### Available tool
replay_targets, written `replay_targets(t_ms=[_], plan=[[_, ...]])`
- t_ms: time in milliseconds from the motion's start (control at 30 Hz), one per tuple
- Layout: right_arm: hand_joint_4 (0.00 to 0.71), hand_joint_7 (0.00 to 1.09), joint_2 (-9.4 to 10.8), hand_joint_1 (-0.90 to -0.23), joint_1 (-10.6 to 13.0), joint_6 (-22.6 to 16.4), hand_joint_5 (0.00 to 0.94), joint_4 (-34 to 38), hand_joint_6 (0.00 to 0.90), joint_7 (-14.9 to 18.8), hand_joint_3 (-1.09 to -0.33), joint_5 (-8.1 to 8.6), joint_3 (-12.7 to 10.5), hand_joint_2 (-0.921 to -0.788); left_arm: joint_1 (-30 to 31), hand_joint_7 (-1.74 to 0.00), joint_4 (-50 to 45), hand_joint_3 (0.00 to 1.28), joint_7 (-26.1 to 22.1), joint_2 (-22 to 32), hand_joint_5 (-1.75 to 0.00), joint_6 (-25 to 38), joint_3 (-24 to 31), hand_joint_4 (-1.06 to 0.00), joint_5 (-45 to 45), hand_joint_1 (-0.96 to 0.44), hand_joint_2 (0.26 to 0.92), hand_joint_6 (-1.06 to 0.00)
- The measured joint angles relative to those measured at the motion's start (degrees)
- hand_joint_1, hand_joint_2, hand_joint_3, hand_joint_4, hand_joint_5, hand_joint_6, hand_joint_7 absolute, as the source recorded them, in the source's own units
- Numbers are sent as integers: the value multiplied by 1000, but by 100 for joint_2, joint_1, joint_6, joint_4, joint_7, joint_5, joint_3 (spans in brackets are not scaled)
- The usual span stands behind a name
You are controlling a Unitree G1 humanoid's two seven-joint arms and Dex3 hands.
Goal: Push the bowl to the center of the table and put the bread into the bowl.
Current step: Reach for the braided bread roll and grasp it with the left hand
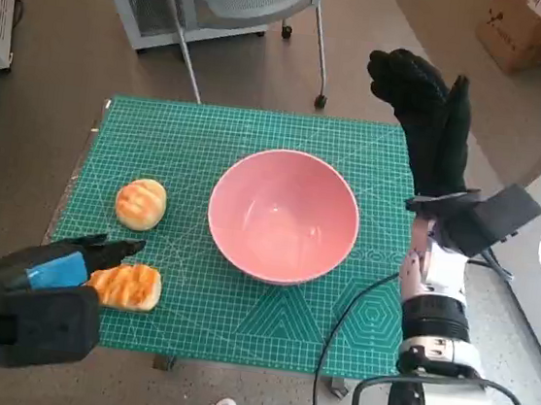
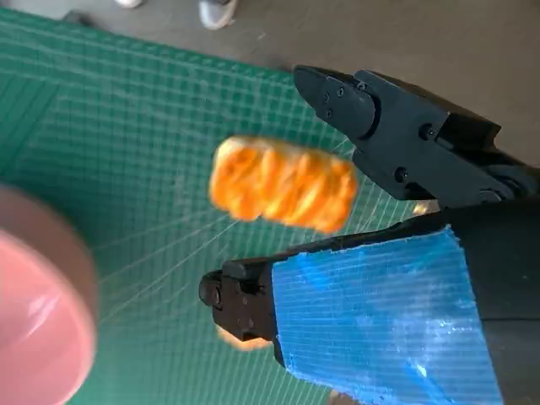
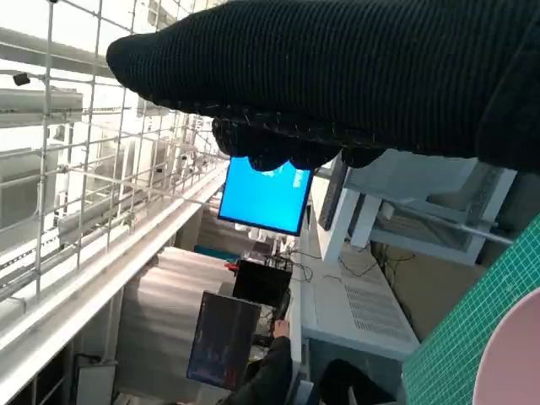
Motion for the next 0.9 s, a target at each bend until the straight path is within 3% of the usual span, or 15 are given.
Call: replay_targets(t_ms=[267,467,667,900], plan=[[257,13,20,-593,9,1,8,-19,421,68,-516,28,-1,-921,-235,-18,631,19,408,-489,-15,-256,-705,-91,722,-114,741,-256],[260,13,23,-598,19,1,8,-32,423,112,-510,128,-2,-921,-248,-25,1143,19,864,-949,-19,-708,-1090,-188,1362,-79,777,-338],[263,12,22,-599,28,1,7,-43,424,149,-509,178,1,-921,-279,-31,1796,17,1413,-1341,-20,-1397,-1291,-345,1942,1,822,-481],[264,12,18,-595,36,3,6,-81,425,169,-509,185,2,-921,-325,-61,2407,36,1846,-1598,-54,-2107,-1373,-639,2494,116,901,-718]])
